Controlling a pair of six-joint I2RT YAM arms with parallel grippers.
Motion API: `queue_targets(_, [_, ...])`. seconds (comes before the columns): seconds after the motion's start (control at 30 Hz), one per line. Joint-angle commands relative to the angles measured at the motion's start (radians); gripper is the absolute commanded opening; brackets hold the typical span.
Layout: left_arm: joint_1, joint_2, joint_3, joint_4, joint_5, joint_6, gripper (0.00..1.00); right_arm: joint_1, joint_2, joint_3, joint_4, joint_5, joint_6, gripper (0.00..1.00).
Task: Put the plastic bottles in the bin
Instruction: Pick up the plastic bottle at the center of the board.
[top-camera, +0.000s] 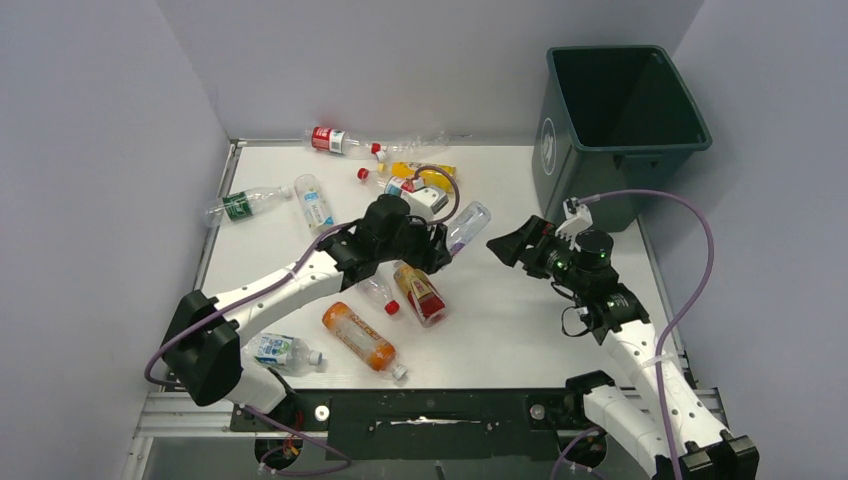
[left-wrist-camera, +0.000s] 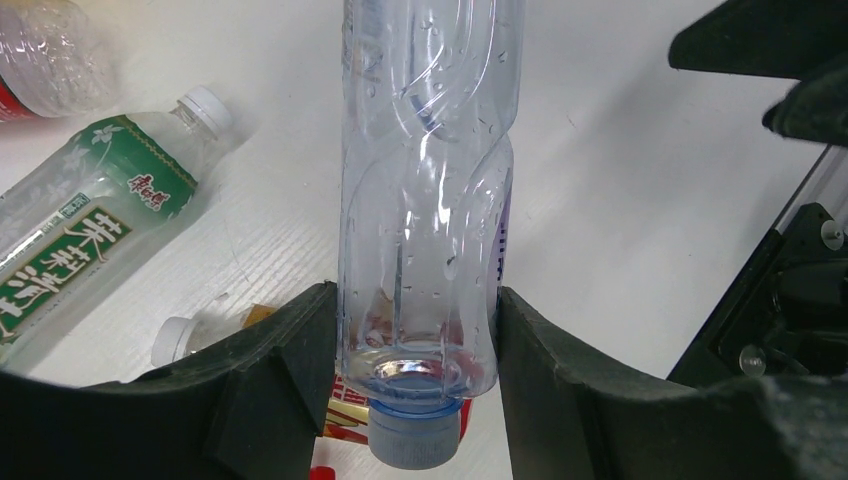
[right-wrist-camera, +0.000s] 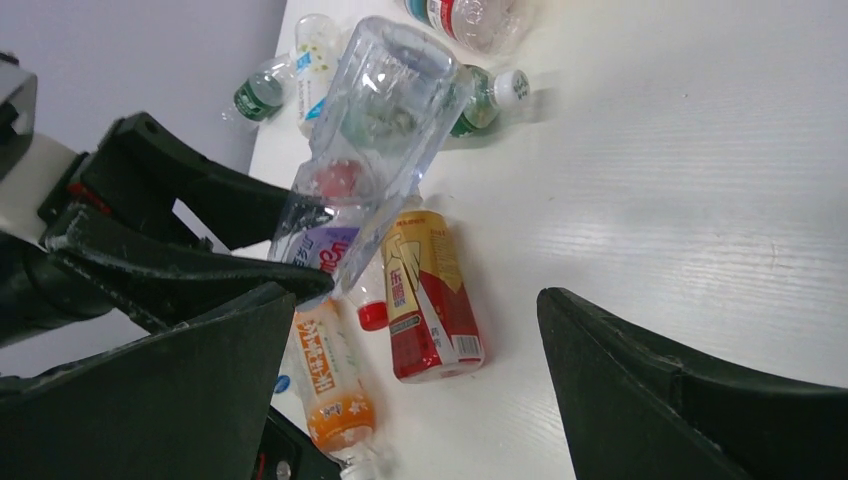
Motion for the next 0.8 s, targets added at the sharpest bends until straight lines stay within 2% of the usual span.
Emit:
queue_targets(0.0, [-0.002, -0.058, -0.019, 0.071, 0.037, -0.029, 0.38, -0.057, 0.030, -0.040, 0.253, -0.129, 0.108, 0.98])
queue_targets(0.13, [-0.001, -0.078, -0.040, 0.090, 0.058, -0.039, 0.38, -0.096, 0.089, -0.070, 0.380, -0.210, 0.185, 0.99])
queue_targets(0.27, [-0.005, -0.109, -0.063, 0.119, 0.097, -0.056, 0.38, -0.097, 0.145, -0.072, 0.456, -0.225, 0.228, 0.99])
queue_targets(0.77, [-0.047, -0.134, -0.105, 0.164, 0.196, -0.080, 0.38, -0.060, 0.233, -0.061, 0.552, -0.217, 0.268, 1.00])
